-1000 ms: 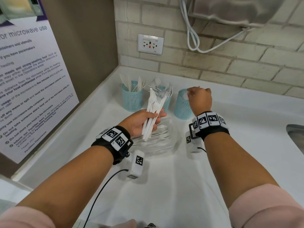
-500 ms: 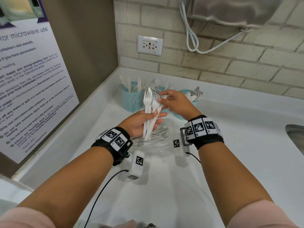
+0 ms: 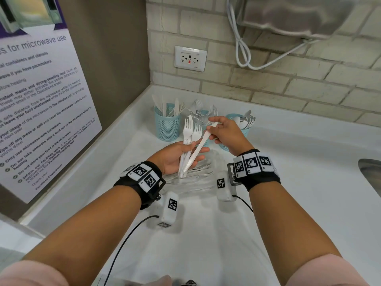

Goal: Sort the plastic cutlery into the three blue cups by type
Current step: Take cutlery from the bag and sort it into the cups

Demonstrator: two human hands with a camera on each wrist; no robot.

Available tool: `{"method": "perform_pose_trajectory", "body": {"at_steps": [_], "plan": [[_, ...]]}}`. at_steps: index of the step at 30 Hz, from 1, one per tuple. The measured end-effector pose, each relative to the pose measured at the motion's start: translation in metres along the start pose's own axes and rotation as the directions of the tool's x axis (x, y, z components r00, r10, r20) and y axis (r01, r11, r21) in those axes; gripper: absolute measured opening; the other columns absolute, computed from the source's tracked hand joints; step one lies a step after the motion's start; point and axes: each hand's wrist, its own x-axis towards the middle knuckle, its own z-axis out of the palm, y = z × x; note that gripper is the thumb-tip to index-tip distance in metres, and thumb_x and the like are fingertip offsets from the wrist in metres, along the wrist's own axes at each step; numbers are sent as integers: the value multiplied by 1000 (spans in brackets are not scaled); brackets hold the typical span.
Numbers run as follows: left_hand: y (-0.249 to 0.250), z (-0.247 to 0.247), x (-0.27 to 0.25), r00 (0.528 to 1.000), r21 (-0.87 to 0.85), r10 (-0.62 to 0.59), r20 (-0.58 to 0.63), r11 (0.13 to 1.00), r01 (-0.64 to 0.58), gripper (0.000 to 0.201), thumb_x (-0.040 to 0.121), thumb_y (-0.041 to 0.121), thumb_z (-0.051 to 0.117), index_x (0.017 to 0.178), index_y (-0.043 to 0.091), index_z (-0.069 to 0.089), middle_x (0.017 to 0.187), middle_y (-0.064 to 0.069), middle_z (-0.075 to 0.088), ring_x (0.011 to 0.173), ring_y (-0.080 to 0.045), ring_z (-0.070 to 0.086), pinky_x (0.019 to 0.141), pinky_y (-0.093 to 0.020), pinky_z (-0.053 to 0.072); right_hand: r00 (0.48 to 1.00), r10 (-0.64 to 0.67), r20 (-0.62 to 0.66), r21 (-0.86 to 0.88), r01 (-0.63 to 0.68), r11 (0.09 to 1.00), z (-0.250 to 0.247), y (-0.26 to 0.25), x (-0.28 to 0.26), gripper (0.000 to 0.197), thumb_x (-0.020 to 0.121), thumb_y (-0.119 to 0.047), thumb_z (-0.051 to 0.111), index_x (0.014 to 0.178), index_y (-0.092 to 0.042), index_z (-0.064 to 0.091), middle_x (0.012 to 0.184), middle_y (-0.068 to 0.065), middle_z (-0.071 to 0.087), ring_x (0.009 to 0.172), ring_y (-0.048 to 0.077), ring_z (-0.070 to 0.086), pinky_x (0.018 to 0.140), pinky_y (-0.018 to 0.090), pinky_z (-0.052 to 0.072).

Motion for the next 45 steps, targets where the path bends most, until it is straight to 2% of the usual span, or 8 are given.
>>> {"method": "perform_pose_trajectory", "body": {"at_steps": [8,12,16,23,29,35,38,45], "plan": [[0,-3,-2,1000,99,3,-3,995,-3,18,98,16,42,104,12,59,96,0,73,64,-9,68,47,-18,51,999,-18,29,13,18,1000,-4,-2,0,22,91,-6,56,112,-8,62,72,-1,60,53,3,52,47,11,40],[1,-9,-5,995,160,-75,66,985,63,21,98,12,40,109,17,56,98,1,73,78,-12,71,56,-21,55,995,-94,-24,0,94,996,-6,-1,2,20,92,-6,55,110,-3,65,74,1,60,44,-1,44,45,11,38],[2,-13,-8,981,159,-148,123,979,127,28,98,10,36,115,20,56,103,-3,72,81,-15,71,64,-27,58,992,-93,85,-77,99,992,-3,0,0,21,92,-14,58,109,-6,67,70,-1,56,52,6,43,47,12,39],[2,-9,-9,975,135,-159,152,981,139,32,99,5,31,121,13,53,99,-8,72,70,-15,71,58,-24,56,989,-28,147,-60,37,997,5,1,-1,23,86,-9,65,108,-2,67,62,-1,51,47,4,40,46,13,37],[1,-12,-9,974,171,-179,142,973,154,29,99,20,33,118,18,54,98,-5,72,68,-12,70,58,-25,57,990,7,138,-48,-1,999,7,-1,-1,12,86,-10,66,97,-5,66,66,1,53,49,6,39,45,13,37],[0,-21,-7,992,162,-121,36,980,114,20,100,17,38,108,10,55,73,1,68,56,-8,62,56,-25,57,999,9,39,-48,-7,999,-3,0,4,5,89,-8,61,85,-6,63,55,-5,51,47,8,34,45,17,31],[0,-24,-7,996,127,-83,32,989,79,17,99,16,39,109,12,53,72,2,65,53,-7,58,51,-22,54,1000,-6,8,-51,6,999,-8,-4,6,5,90,-7,59,92,-3,62,63,2,52,50,9,36,43,14,32],[2,-24,-8,993,31,20,-114,999,-17,19,99,17,41,97,7,57,72,-3,70,46,-4,54,39,-13,45,997,-47,-67,-52,44,998,-16,-3,16,9,91,-11,58,84,-9,63,63,3,53,47,8,40,45,16,35]]}}
